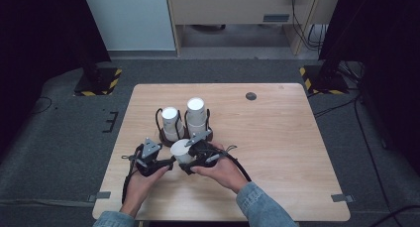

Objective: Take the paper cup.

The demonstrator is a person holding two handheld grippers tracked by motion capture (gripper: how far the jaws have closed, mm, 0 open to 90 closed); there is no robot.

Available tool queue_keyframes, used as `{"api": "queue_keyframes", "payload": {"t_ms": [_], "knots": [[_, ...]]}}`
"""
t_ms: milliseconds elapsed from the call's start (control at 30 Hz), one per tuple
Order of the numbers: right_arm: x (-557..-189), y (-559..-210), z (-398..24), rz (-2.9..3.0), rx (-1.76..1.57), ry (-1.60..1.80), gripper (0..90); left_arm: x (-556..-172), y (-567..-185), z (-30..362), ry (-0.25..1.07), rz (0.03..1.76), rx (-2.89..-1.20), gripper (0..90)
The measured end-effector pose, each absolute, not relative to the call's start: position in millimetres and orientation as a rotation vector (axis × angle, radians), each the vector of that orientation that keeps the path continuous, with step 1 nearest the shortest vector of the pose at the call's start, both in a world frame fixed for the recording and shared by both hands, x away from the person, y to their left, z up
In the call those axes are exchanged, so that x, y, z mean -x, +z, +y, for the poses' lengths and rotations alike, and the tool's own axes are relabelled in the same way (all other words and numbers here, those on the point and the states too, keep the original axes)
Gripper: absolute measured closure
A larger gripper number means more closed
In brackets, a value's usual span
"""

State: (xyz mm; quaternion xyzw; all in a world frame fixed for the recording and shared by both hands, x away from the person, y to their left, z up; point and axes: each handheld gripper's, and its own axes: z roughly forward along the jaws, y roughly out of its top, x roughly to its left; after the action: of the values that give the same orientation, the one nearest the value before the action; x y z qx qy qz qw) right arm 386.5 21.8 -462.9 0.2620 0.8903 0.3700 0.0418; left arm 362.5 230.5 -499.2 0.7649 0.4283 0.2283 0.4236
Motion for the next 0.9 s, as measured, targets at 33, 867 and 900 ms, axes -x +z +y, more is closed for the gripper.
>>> {"api": "queue_keyframes", "payload": {"t_ms": [33,867,900], "knots": [[-386.6,-463.7,21.9,2.727,-0.799,1.131,27.7,-362.4,-499.1,230.1,0.571,1.069,-1.915,23.9],[-388.8,-468.9,24.7,2.717,-0.828,1.122,23.5,-362.2,-499.6,227.9,0.560,1.054,-1.930,24.0],[-388.8,-468.9,24.7,2.717,-0.828,1.122,23.5,-362.2,-499.6,227.9,0.560,1.054,-1.930,24.0]]}}
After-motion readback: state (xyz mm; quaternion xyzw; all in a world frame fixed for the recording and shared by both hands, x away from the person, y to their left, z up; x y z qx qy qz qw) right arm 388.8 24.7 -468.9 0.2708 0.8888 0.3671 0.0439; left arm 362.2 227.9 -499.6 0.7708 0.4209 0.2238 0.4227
